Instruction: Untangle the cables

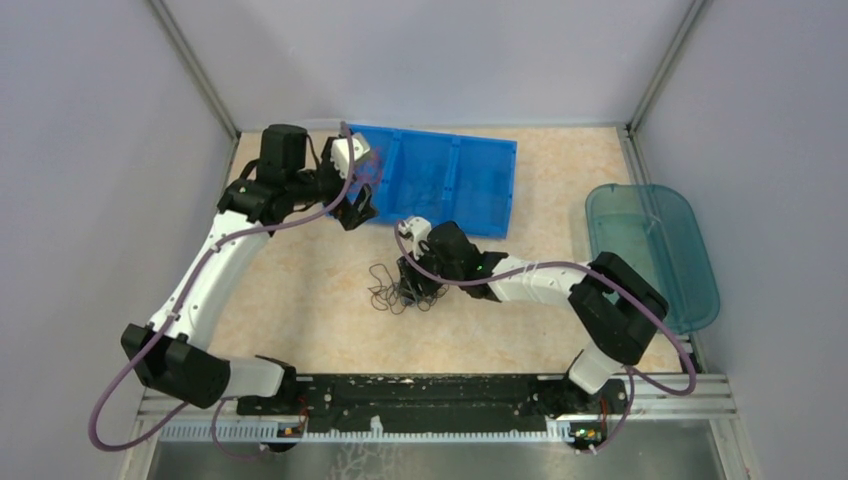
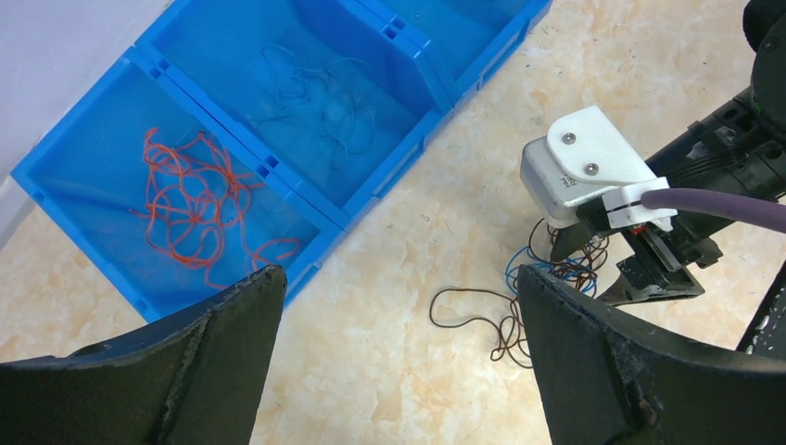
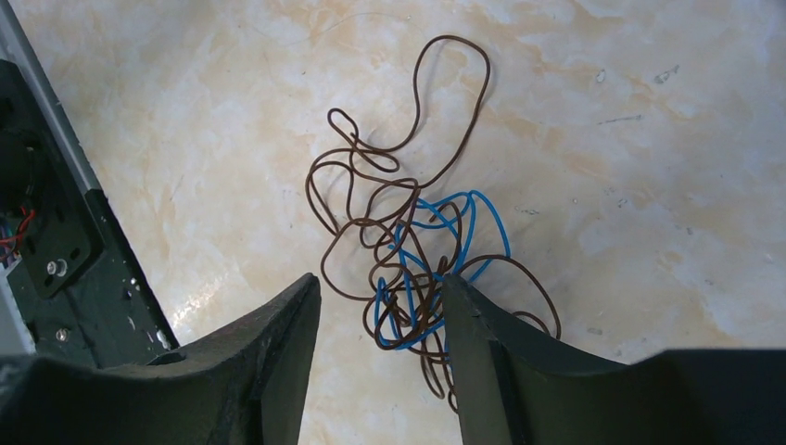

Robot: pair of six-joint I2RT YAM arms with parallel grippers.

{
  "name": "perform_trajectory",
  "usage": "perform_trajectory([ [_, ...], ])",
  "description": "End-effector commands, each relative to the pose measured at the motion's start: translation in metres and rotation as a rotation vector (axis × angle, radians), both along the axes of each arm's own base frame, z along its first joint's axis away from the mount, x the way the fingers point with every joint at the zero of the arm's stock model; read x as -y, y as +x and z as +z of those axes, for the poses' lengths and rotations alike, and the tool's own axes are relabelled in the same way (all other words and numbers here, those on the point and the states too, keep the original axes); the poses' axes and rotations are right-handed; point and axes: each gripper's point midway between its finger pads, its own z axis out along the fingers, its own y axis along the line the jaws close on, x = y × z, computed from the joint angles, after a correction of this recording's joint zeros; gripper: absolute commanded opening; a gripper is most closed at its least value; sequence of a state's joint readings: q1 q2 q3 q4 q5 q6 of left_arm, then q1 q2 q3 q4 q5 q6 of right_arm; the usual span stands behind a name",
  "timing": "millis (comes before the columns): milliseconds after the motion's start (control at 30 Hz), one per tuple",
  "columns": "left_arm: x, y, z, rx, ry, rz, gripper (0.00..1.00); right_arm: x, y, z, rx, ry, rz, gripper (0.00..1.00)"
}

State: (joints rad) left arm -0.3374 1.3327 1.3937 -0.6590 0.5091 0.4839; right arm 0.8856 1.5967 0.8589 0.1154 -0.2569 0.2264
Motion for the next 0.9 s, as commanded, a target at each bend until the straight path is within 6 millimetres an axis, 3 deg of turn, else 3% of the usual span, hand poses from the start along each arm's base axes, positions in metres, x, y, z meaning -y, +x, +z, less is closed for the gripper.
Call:
perform_trajectory([
  [0,-0.002,-0.009,0.004,0.005,-0.013,-0.011,1.0,-0.022,0.003,0.025,0.052,0.067,0.047,0.51],
  [267,-0.001,-0.024,-0.005,-0.012,-0.012,-0.059,1.0,-0.027,0.0,0.015,0.029,0.072,0.059,0.43],
  [633,-0.004,-0.037,-0.014,-0.028,0.014,-0.095,1.0,-0.019,-0.003,0.036,0.086,0.086,0.083,0.42],
  [867,-0.006,-0.048,-0.016,-0.016,0.026,-0.131,1.0,-0.019,0.0,0.034,0.086,0.069,0.118,0.38],
])
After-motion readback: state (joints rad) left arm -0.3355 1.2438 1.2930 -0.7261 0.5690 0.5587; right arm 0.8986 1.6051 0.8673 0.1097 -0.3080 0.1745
